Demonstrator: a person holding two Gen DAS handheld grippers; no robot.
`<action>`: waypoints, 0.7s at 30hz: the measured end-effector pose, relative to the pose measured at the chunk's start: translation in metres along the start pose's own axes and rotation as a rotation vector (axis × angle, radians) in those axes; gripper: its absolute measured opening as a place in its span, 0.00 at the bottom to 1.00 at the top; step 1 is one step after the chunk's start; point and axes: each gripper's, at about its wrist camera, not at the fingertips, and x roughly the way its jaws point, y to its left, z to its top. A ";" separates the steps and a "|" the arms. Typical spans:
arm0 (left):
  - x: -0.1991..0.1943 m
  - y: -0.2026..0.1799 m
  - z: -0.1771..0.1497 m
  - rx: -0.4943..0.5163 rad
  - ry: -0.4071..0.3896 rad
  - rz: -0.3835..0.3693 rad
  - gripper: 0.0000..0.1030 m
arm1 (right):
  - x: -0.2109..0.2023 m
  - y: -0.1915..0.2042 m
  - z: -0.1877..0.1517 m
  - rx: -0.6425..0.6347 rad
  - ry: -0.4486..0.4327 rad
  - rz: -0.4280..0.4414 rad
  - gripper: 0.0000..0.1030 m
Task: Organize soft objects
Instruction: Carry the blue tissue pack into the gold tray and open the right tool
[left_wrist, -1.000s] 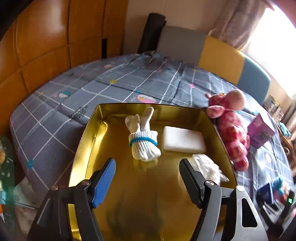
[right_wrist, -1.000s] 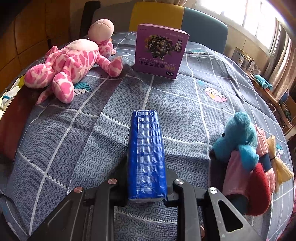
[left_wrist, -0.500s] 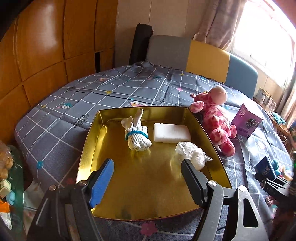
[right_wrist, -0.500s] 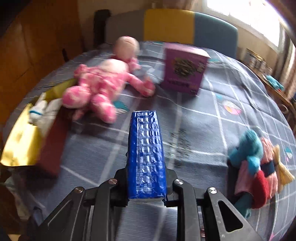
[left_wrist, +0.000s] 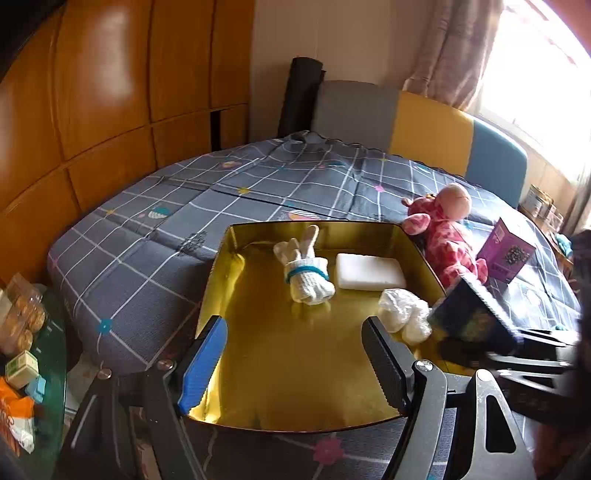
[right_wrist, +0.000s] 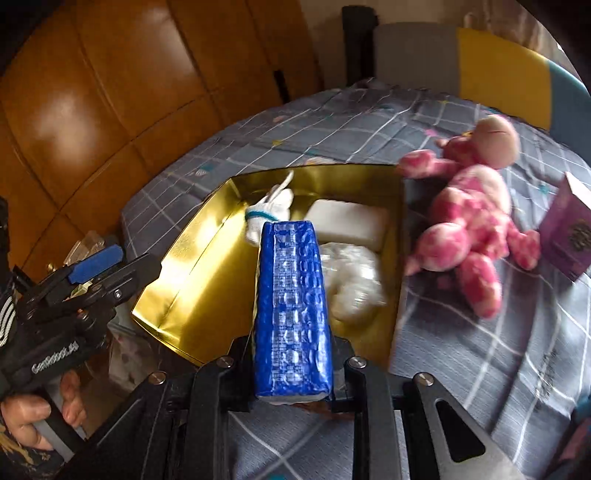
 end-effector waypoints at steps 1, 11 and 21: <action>0.001 0.003 0.000 -0.008 0.001 0.002 0.74 | 0.009 0.004 0.004 -0.004 0.020 0.009 0.23; 0.012 0.024 -0.008 -0.063 0.033 0.021 0.74 | 0.074 0.003 0.031 0.044 0.090 -0.035 0.32; 0.018 0.027 -0.013 -0.072 0.049 0.021 0.74 | 0.053 -0.009 0.022 0.102 0.025 -0.056 0.41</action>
